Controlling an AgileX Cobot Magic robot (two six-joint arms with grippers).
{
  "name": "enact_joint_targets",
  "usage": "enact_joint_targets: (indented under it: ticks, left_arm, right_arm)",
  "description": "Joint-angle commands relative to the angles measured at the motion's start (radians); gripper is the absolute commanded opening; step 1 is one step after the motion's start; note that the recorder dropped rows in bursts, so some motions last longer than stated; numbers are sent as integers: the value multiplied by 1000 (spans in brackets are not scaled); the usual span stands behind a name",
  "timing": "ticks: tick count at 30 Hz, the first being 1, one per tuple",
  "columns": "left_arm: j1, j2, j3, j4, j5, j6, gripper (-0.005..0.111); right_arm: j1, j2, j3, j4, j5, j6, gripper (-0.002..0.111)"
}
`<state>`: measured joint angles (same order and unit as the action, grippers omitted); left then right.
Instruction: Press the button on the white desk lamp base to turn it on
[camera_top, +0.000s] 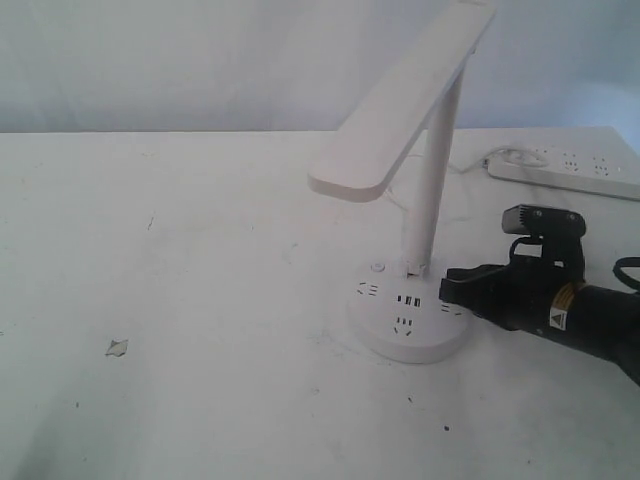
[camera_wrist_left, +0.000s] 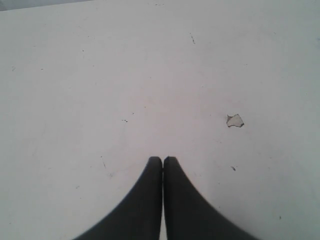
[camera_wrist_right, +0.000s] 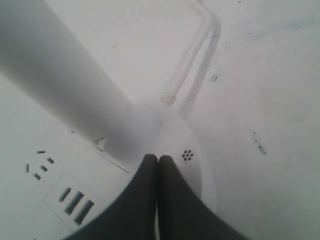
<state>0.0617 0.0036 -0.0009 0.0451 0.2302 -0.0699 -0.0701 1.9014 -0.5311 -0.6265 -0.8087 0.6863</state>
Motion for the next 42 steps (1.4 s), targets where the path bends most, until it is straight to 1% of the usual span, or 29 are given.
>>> enact_joint_targets:
  ticks: [1,6,10,17,23,25,26,30,36,42]
  left_arm:
    - [-4,-4,1,-3,1,-1,0]
    - [-4,-4,1,-3,1,-1,0]
    - [-4,-4,1,-3,1,-1,0]
    - [-4,-4,1,-3,1,-1,0]
    - [-4,-4,1,-3,1,-1,0]
    - [-4,-4,1,-3,1,-1,0]
    - [-4,-4,1,-3,1,-1,0]
    - [-4,-4,1,-3,1,-1,0]
    - [-4,-4,1,-3,1,-1,0]
    - [-4,-4,1,-3,1,-1,0]
  right_arm:
    - [0,11,2,2,166,-13,0]
    - [0,11,2,2,289,-82,0]
    - [0,11,2,2,277,-84,0]
    - [0,11,4,2,53,-47,0]
    - [0,11,74,2,-260,-26,0]
    - [0,11,117,2,-381,-43,0]
    - [0,11,136,4,-412,-60,0]
    - [0,2,218,11,-412,-136,0]
    - [0,2,350,87,-412,-310,0]
    - [0,-126,452,93,-412,-336,0]
